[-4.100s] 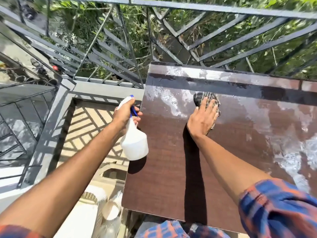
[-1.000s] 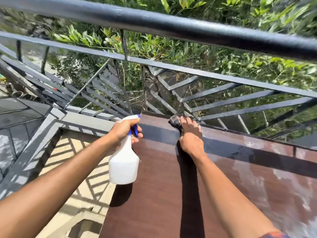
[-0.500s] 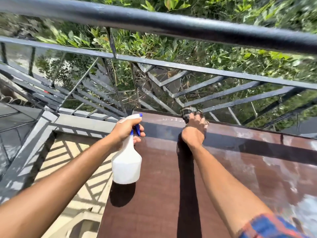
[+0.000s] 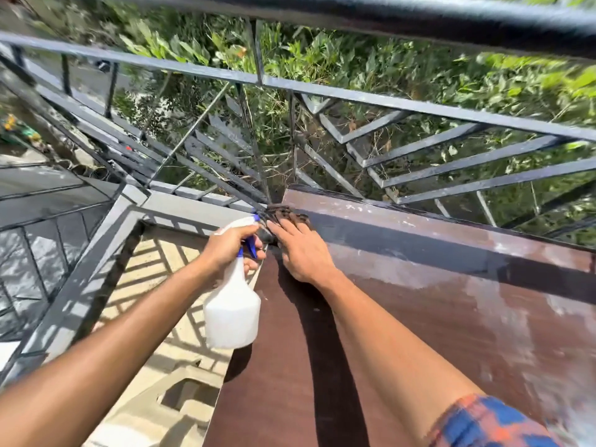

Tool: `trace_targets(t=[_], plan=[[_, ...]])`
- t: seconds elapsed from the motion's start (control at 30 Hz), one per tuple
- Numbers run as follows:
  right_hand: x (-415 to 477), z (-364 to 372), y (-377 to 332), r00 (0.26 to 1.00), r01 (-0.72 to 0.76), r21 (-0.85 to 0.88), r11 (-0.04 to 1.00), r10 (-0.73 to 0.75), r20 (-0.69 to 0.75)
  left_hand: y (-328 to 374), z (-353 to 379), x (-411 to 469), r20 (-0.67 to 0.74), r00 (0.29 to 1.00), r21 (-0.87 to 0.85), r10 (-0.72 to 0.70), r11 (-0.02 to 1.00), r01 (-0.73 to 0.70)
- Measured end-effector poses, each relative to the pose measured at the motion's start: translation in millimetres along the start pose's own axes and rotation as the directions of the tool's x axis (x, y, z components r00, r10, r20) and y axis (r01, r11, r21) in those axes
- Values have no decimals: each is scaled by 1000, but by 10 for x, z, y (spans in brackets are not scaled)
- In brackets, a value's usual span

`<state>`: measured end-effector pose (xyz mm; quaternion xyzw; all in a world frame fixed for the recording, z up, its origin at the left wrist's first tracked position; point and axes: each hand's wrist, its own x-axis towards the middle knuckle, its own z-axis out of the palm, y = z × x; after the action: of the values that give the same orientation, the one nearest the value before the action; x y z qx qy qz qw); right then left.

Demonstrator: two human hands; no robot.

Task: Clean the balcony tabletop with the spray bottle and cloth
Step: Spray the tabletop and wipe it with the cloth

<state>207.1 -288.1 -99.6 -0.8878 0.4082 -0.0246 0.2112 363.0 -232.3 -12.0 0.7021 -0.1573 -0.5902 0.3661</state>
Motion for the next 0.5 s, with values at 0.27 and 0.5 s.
trace_targets(t=[0.27, 0.5], plan=[[-1170, -504, 1465, 678, -708, 118, 696, 717, -165, -88, 391, -118, 111, 993, 34, -33, 999, 30], [-1764, -55, 1424, 318, -848, 252, 465, 829, -460, -222, 424, -208, 150, 988, 67, -27, 998, 17]])
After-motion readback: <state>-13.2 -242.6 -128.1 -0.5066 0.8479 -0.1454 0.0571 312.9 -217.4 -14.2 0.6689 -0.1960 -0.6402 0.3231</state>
